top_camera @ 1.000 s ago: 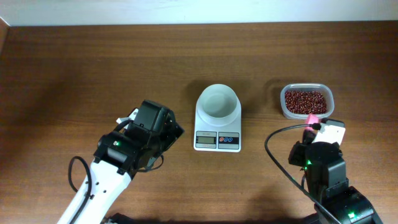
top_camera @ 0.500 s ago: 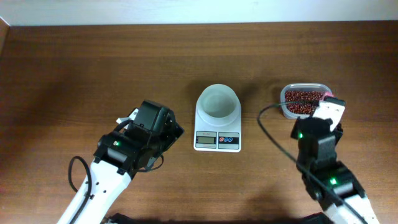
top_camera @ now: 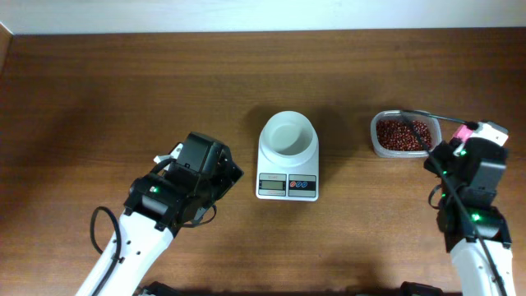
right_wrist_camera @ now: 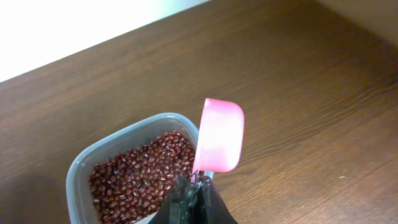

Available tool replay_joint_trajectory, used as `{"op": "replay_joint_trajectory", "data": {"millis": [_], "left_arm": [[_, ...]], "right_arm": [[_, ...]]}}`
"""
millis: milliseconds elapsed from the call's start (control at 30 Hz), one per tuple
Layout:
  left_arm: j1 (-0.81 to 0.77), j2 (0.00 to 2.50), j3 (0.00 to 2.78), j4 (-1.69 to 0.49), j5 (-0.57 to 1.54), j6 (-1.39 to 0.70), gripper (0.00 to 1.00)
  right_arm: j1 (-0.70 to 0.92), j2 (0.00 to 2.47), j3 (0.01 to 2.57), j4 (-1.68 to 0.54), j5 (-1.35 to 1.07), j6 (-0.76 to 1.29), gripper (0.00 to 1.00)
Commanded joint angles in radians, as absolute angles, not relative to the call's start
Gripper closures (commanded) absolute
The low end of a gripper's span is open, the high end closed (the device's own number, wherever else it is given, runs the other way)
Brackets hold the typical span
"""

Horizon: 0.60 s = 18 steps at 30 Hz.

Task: Scoop and weigh 50g on scale
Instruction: 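Carry the pink scoop with the right gripper over the bean tub, then lower the scoop into the red beans with the right gripper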

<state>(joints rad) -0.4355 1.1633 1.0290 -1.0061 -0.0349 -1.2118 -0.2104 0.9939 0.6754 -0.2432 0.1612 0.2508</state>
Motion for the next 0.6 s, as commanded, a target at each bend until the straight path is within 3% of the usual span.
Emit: {"op": "replay_joint_trajectory", "data": {"millis": [0,100,500,567], "left_arm": [[-0.438,1.169,1.027,-1.008,-0.052,-1.203,0.01],[-0.438,1.169,1.027,-1.008,-0.052,-1.203,0.01],[-0.438,1.169,1.027,-1.008,-0.052,-1.203,0.01],[-0.438,1.169,1.027,-1.008,-0.052,-1.203,0.01]], "right_arm": [[-0.302,1.057,0.696,-0.220,-0.090,0.243,0.96],[-0.350,1.121,0.696,-0.213,-0.208,0.242,0.96],[-0.355,1.175,0.696,-0.233,-0.244,0.239,0.96],[-0.355,1.214,0.696,-0.209,-0.289,0.153,0.96]]}}
